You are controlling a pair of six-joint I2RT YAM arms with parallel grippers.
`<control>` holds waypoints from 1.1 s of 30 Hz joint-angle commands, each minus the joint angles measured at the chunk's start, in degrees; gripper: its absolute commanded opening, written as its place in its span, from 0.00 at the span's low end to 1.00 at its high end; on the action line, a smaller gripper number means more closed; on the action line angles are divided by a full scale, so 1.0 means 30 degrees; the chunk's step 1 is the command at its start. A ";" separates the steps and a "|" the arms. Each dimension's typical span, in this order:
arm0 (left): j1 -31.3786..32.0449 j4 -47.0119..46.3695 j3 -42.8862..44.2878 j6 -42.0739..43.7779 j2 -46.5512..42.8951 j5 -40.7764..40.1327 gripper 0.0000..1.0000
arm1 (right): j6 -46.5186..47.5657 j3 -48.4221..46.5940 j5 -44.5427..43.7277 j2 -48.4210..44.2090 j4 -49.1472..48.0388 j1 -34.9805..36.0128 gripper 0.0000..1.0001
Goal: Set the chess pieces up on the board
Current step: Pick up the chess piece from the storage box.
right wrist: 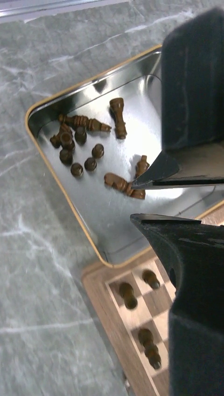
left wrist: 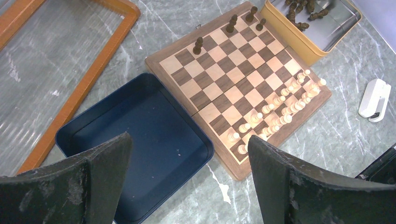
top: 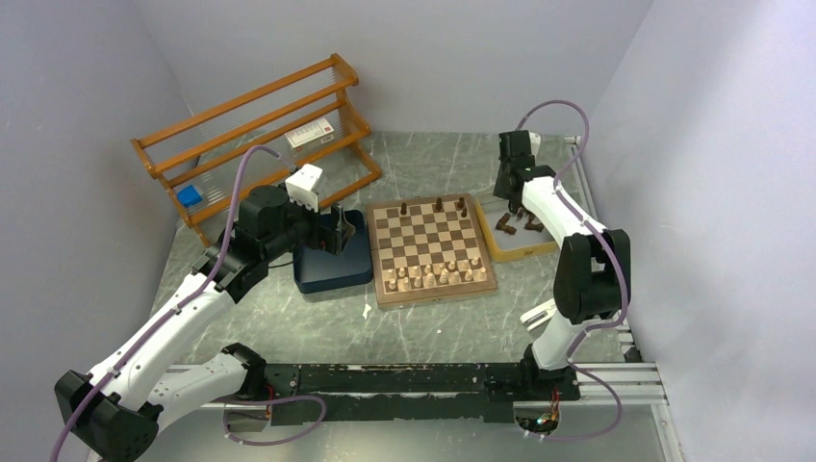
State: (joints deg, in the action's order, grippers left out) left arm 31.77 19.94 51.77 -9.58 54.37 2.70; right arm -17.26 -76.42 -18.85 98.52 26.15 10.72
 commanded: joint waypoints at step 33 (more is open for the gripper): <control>0.0160 -0.0408 -0.0180 0.0264 -0.0044 0.0066 0.98 | -0.0139 0.1538 0.2155 0.3536 -0.3893 -0.4425 0.27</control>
State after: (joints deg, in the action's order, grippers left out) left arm 31.77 19.94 51.77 -9.58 54.37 2.70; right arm -17.80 -71.55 -12.80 108.31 15.81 -2.04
